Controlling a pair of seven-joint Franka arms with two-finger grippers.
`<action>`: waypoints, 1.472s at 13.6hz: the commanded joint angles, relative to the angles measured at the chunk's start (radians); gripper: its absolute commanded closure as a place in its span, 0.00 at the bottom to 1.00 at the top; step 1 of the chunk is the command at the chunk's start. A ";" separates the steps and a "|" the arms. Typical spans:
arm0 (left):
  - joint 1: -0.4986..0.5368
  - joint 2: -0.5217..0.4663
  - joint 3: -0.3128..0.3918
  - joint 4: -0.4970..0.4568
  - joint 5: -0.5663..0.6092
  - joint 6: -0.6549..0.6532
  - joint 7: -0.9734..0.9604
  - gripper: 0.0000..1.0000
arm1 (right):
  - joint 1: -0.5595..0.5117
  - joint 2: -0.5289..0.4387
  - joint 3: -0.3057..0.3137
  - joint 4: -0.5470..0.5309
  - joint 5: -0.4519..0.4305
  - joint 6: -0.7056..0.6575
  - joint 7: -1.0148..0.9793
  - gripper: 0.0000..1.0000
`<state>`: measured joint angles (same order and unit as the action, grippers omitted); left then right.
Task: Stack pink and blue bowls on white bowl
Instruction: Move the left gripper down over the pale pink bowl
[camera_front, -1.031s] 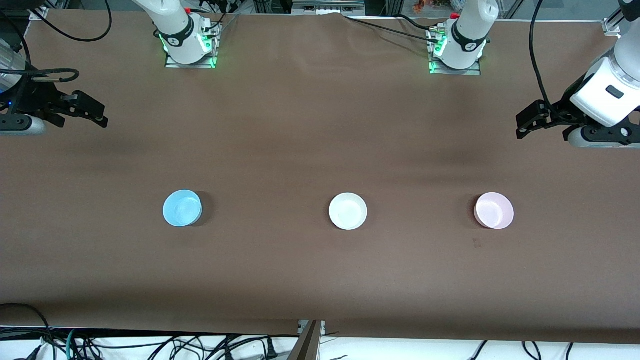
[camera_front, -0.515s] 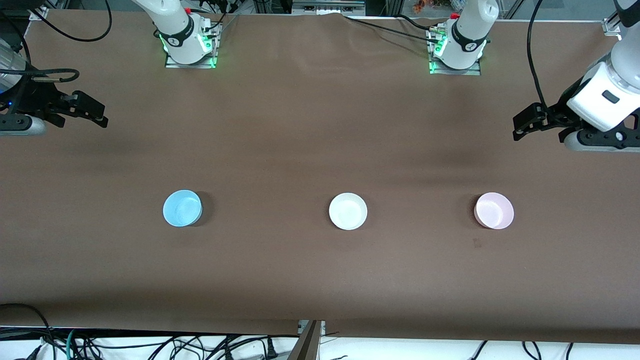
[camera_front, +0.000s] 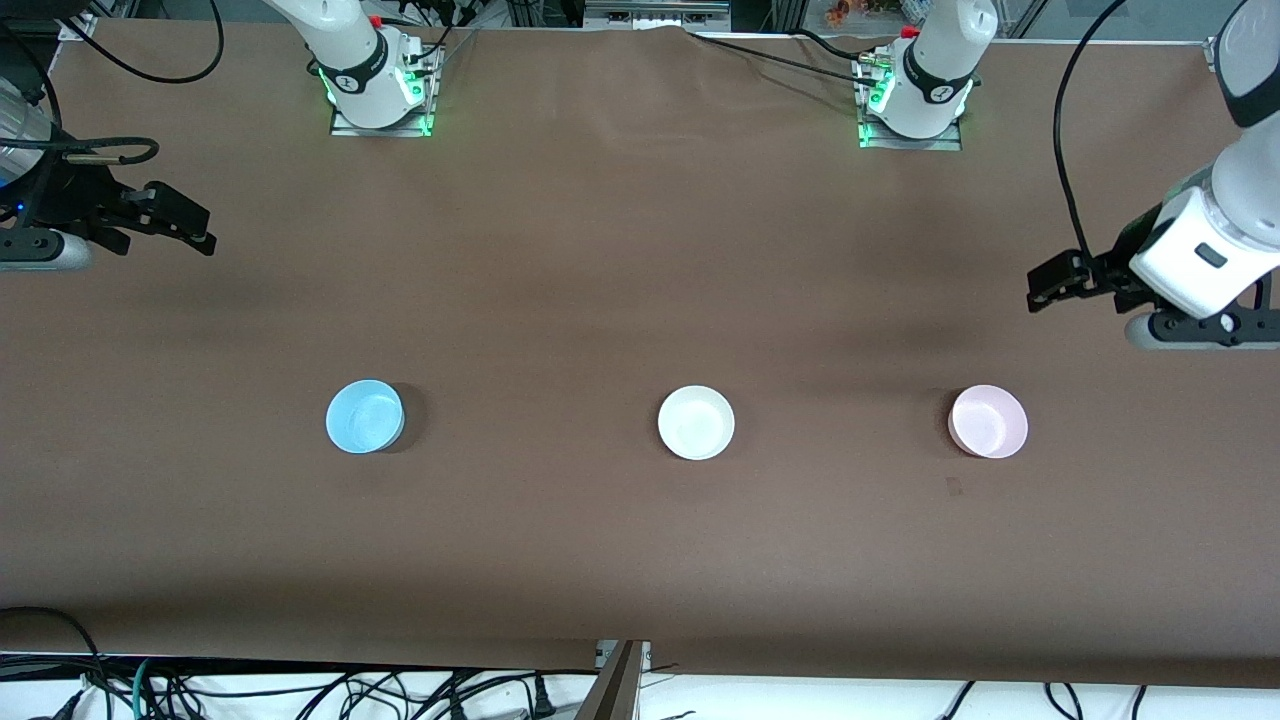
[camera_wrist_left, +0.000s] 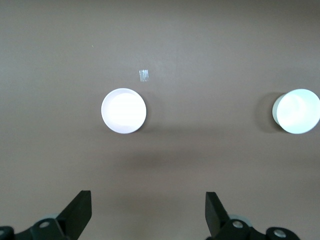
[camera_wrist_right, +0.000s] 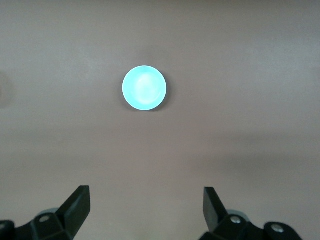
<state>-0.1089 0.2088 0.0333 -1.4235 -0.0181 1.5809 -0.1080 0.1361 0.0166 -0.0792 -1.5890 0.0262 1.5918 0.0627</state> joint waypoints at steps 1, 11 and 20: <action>0.044 0.063 0.000 0.015 -0.026 0.053 0.103 0.00 | -0.003 -0.001 0.001 0.011 0.003 -0.006 -0.004 0.00; 0.163 0.236 0.002 -0.063 -0.014 0.293 0.166 0.00 | -0.003 0.002 -0.001 0.012 0.003 -0.004 -0.004 0.00; 0.216 0.277 0.000 -0.186 -0.025 0.439 0.323 0.00 | -0.003 0.000 0.001 0.014 0.003 -0.004 -0.004 0.00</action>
<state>0.0891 0.4978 0.0363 -1.5788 -0.0185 1.9844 0.1533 0.1360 0.0166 -0.0789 -1.5890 0.0263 1.5929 0.0627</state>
